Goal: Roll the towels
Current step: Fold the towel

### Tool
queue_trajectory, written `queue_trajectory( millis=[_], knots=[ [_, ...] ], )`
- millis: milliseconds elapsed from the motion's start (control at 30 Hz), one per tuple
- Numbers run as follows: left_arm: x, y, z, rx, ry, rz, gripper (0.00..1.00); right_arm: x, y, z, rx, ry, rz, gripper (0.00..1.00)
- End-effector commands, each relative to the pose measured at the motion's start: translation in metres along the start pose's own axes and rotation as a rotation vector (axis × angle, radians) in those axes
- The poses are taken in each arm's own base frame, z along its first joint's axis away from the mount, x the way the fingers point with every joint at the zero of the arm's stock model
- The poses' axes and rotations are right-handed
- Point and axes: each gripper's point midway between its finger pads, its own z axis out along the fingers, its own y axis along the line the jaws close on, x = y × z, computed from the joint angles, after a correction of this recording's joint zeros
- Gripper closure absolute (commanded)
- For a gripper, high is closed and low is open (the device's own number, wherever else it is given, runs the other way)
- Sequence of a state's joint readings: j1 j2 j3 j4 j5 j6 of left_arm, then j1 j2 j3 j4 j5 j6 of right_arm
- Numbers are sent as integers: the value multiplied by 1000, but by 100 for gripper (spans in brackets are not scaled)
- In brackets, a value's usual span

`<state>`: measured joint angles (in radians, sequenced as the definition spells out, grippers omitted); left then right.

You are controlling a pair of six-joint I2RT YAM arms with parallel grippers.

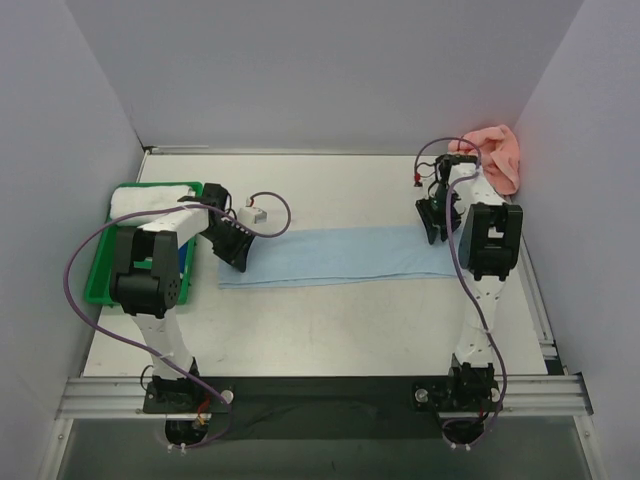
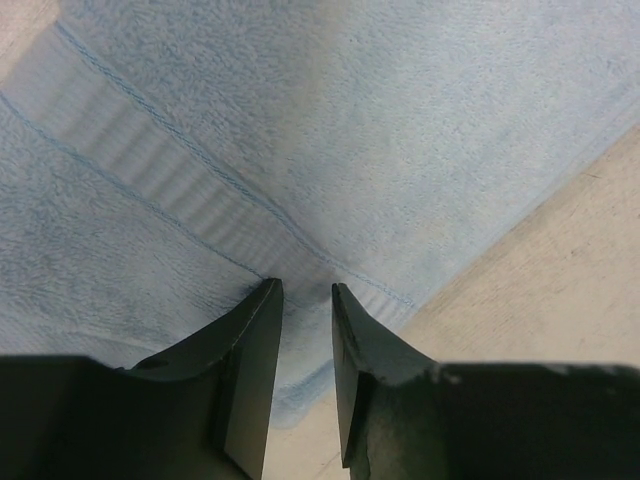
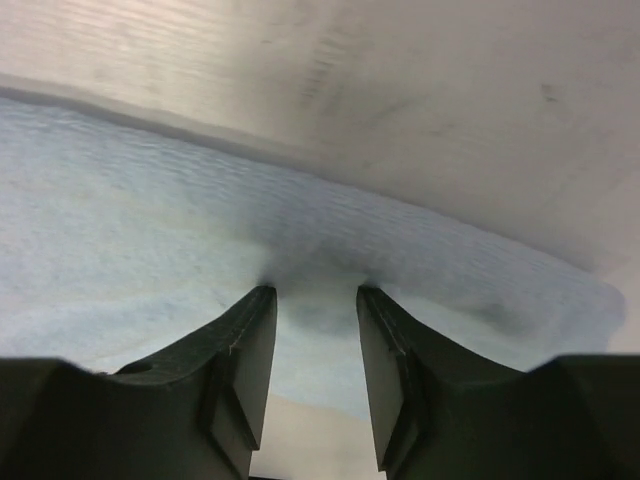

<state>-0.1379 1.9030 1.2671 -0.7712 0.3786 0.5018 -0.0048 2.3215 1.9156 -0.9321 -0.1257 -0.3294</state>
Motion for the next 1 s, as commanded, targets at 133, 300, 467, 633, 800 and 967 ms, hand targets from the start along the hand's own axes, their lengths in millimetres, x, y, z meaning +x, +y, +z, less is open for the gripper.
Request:
queue_trajectory(
  millis=[133,300,467,633,800,967],
  knots=[
    [-15,-27,1,100,-42,-23,50,21,-41,-69,1,-150,179,53],
    [-30,-50,-10,105,-78,18,41,48,-57,-59,-144,-153,428,51],
    [-33,-53,-12,105,-85,24,37,62,-67,-39,-170,-100,510,50],
    [-33,-50,-14,89,-84,31,32,59,-64,-20,-175,-51,516,50],
    [-38,-44,-19,52,-93,31,29,62,-48,-1,-150,29,472,51],
    [-46,-28,-37,-38,-122,36,27,64,-42,7,-128,70,457,56]
  ],
)
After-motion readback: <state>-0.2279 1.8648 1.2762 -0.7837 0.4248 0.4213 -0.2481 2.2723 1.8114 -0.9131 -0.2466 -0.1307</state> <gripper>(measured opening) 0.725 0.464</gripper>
